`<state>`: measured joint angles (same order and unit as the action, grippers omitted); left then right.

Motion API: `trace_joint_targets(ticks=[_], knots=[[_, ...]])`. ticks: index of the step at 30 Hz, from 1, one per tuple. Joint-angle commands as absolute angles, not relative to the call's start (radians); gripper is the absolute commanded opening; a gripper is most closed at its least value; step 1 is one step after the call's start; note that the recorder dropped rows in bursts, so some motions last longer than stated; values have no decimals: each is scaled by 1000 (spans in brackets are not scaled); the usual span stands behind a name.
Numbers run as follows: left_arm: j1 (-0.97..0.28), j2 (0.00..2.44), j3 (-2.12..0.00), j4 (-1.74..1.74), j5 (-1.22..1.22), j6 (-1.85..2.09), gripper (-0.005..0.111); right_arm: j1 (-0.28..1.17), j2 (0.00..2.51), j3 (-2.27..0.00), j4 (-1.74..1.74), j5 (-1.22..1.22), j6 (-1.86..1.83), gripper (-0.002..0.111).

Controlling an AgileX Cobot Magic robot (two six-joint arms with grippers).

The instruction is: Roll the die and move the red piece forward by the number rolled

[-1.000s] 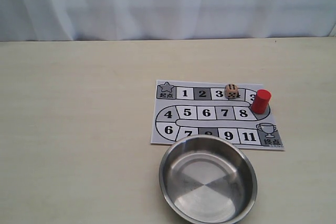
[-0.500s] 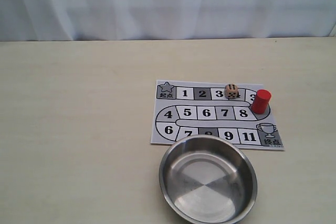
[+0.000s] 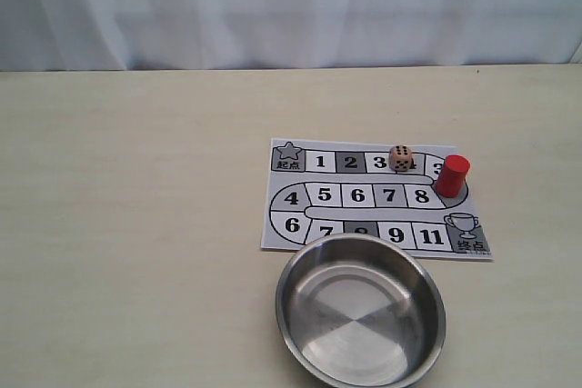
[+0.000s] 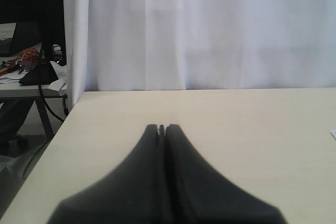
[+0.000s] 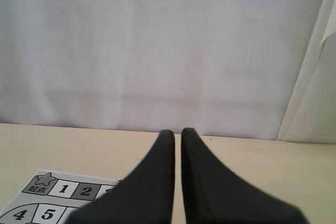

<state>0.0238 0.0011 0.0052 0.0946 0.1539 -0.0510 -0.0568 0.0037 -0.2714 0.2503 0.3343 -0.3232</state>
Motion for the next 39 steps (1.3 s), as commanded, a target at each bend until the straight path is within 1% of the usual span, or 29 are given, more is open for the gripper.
trace_joint_targets(ticks=[1, 4, 9, 16, 25, 36, 39], knots=[[24, 0, 0, 94, 144, -53, 0, -55, 0, -225, 232, 260, -327, 4], [24, 0, 0, 94, 144, -53, 0, -55, 0, -190, 159, 248, -300, 4], [24, 0, 0, 94, 144, -53, 0, -55, 0, -98, 34, 193, -139, 4], [24, 0, 0, 94, 142, -53, 0, -55, 0, 0, 7, 177, -90, 4], [24, 0, 0, 94, 142, -53, 0, -55, 0, 0, -87, 217, 17, 4], [24, 0, 0, 94, 142, -53, 0, -55, 0, 0, -87, 211, 15, 4], [24, 0, 0, 94, 142, -53, 0, -55, 0, 0, 18, 212, 21, 4]])
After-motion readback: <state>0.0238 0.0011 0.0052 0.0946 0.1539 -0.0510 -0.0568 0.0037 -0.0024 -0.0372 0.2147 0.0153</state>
